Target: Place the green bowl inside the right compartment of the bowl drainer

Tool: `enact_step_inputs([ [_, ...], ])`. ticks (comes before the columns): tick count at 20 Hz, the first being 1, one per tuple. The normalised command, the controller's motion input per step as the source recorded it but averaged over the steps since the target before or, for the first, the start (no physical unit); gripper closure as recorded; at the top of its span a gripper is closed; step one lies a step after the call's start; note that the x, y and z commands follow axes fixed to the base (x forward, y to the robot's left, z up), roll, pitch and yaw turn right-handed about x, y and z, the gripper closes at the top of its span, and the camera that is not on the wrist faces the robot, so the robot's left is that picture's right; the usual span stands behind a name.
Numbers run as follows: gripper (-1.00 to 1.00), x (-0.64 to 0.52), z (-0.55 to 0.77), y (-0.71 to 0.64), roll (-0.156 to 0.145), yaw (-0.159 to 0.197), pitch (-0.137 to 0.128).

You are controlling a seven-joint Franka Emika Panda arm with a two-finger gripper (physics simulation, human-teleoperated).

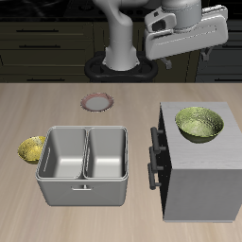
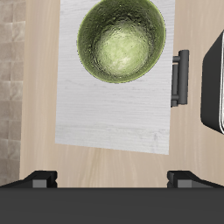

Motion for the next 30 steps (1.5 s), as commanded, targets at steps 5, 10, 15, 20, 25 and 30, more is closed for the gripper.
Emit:
enact_step_inputs([
  [5, -1.0, 0.21, 0.14, 0.02, -0.028, -0.036, 0.008],
  [10, -1.0, 0.29, 0.21, -0.03, -0.048, -0.037, -0.014],
  [15, -1.0, 0.3, 0.19, -0.18, -0.061, -0.054, -0.006],
  [20, -1.0, 0.3, 0.04, -0.18, -0.058, -0.009, 0.007],
  [25, -1.0, 0.33, 0.0, -0.15, -0.015, -0.029, 0.017],
  [30, -1.0, 0.23, -0.01, -0.1, -0.017, -0.028, 0.012],
])
